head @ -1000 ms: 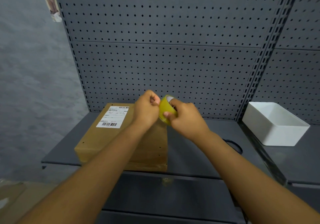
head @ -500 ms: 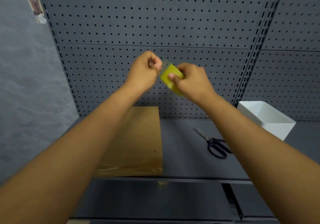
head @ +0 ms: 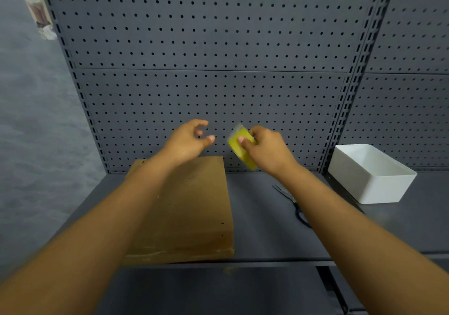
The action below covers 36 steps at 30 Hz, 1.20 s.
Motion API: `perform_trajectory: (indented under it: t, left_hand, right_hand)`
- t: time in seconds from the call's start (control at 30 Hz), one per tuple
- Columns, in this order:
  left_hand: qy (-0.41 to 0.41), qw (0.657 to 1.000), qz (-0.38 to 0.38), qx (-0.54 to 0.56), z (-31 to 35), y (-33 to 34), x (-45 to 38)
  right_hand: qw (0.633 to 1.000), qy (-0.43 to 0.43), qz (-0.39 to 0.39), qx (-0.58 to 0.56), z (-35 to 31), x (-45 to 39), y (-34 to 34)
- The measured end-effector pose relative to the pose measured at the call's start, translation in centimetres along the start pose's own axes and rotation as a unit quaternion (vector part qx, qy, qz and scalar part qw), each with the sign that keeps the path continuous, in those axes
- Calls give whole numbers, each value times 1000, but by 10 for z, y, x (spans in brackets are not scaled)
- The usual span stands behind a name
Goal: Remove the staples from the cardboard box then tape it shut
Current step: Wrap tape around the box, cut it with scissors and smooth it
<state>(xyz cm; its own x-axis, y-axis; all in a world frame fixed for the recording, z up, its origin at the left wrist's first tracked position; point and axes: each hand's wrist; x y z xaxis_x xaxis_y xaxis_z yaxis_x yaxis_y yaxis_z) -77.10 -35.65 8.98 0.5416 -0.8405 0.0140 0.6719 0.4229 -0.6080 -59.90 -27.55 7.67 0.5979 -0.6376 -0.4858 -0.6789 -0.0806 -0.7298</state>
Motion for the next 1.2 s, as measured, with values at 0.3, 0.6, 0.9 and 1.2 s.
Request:
perform_trajectory:
  t: [0.3,0.6,0.9,1.2]
  left_hand:
    - [-204,937,71,-273,-108,-46,-20]
    - [-229,968,-7,-107,-144,-59,-12]
    - [-228,969,-16,-91,-151,-69,-8]
    - [-223,959,-31,-174,-147,-82,-4]
  right_hand:
    - [988,135,-51,-51,15,16,37]
    - [975,162,-68,-139,9,26,60]
    - [954,183,-108,-210,12,45,65]
    - [951,216,-86,-203,37,56,65]
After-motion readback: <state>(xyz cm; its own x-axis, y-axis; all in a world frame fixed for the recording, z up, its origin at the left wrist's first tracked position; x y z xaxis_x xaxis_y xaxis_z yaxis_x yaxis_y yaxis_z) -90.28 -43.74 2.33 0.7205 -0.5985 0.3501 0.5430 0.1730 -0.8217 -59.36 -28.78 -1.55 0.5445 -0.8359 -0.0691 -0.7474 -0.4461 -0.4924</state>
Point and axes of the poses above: each hand's wrist, its own x-axis away from the middle knuckle, its own y-axis out of the palm, z = x × y, and after that the axes turned 15 degrees about -y, right-handed
